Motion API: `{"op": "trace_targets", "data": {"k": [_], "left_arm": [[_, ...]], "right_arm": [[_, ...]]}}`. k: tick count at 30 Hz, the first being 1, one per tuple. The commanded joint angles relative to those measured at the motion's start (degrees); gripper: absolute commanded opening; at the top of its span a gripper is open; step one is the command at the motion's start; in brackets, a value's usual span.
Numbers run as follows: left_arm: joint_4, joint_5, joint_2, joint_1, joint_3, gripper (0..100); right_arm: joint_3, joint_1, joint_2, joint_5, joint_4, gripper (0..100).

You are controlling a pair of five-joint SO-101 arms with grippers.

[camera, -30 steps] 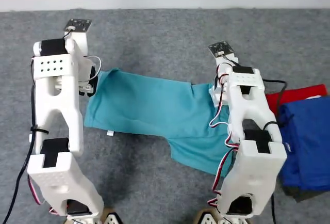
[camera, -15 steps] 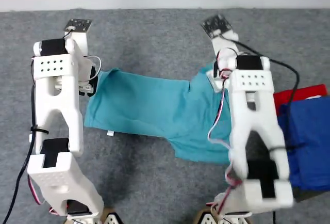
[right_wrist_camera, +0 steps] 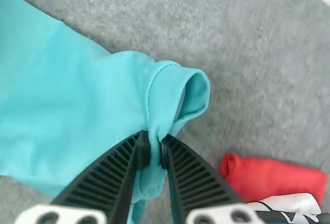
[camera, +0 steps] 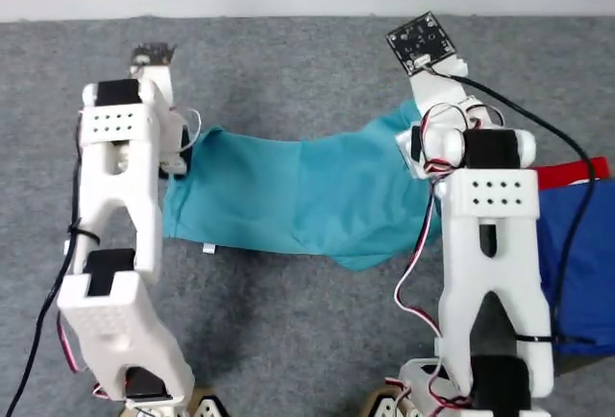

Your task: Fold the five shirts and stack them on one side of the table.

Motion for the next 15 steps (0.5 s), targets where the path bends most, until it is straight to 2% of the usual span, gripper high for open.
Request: {"op": "trace_targets", "data": {"k": [1,5,11,15], "left_arm": [[2.4,0.6,4.3,0.0,0.8,6],[6.3,-1.9,10.1,-0.2,0.7,6],[6.9,-2.5,8.1,-0.2,0.1,6],[6.6,-2.7,7.6,-3.0,-0.2,6]], "right_arm": [[-0.1,1.6,-1.5,0.3,1.1,3.8],[-0.5,2.2,-1.7,-0.6,8.1,16.2],[-0.4,4.4,-5.2,-0.7,11.6,16.6],[-0.2,6.4,-8.0,-0.6,13.4,16.6]]}}
